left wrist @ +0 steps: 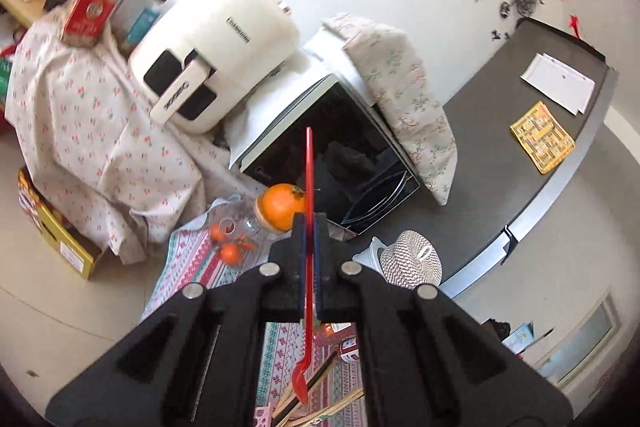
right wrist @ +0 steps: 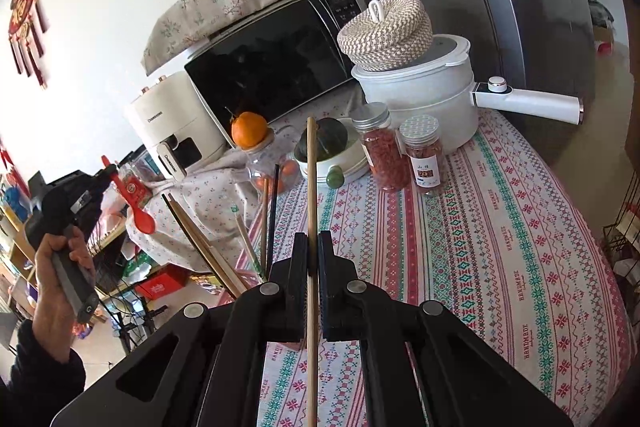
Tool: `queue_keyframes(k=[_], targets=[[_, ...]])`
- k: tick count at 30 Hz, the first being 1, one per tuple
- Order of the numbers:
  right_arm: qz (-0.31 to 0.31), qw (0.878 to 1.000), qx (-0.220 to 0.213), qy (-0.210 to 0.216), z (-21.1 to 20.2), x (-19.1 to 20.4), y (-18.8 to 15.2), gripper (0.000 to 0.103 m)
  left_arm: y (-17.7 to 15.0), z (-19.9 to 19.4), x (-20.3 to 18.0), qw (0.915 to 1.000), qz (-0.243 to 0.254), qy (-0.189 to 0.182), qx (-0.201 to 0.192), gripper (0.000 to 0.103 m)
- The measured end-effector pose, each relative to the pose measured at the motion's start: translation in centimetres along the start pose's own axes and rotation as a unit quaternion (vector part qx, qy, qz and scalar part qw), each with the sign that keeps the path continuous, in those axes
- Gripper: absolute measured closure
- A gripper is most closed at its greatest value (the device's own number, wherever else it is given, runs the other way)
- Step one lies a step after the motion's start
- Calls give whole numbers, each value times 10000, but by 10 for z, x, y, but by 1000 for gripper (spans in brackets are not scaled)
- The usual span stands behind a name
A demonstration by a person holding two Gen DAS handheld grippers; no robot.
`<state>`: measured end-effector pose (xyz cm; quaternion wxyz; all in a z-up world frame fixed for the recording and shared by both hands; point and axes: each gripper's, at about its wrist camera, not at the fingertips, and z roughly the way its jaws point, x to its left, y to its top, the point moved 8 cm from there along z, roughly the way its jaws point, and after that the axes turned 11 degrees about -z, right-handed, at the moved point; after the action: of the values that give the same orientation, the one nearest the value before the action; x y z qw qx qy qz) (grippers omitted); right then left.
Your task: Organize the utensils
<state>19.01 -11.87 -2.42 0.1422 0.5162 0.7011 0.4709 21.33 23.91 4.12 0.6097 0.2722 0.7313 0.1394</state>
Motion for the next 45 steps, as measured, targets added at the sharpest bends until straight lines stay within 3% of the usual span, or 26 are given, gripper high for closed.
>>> queue_keyframes(k=[4,7,12,23,30,31,34,36,41,45], targets=[[18,10000,-95,20,-5,3,2,98,-35,-27,-33,9934,1143,-39,-38,100],[30,9999,-150,33,-6,5,3,98,-71,-31,-51,9806,1960,-45,-35,100],[65,9997,-221,59,-8,10,2,98,-125,-16,-57,9589,2833,-15,125,100],[-232,9993,-278,-51,-8,17,2,98,-176,13,-27,9345,3529,31,469,100],[-293,9980,-551,-95,3,32,22,98,-191,4,-3,9380,3210,377,1255,99],[-269,9977,-619,-46,6,37,29,98,-191,0,-3,9391,3122,421,1371,97],[-300,9951,-936,108,12,57,46,98,-183,-17,-4,9441,2840,573,1572,76],[-390,9920,-1190,152,15,69,51,98,-176,-29,-3,9468,2621,772,1701,53],[-413,9848,-1684,56,28,81,42,98,-167,-58,26,9331,2195,1890,2130,20],[-322,9811,-1910,-13,42,84,33,98,-171,-69,60,9244,2023,2289,2283,19]])
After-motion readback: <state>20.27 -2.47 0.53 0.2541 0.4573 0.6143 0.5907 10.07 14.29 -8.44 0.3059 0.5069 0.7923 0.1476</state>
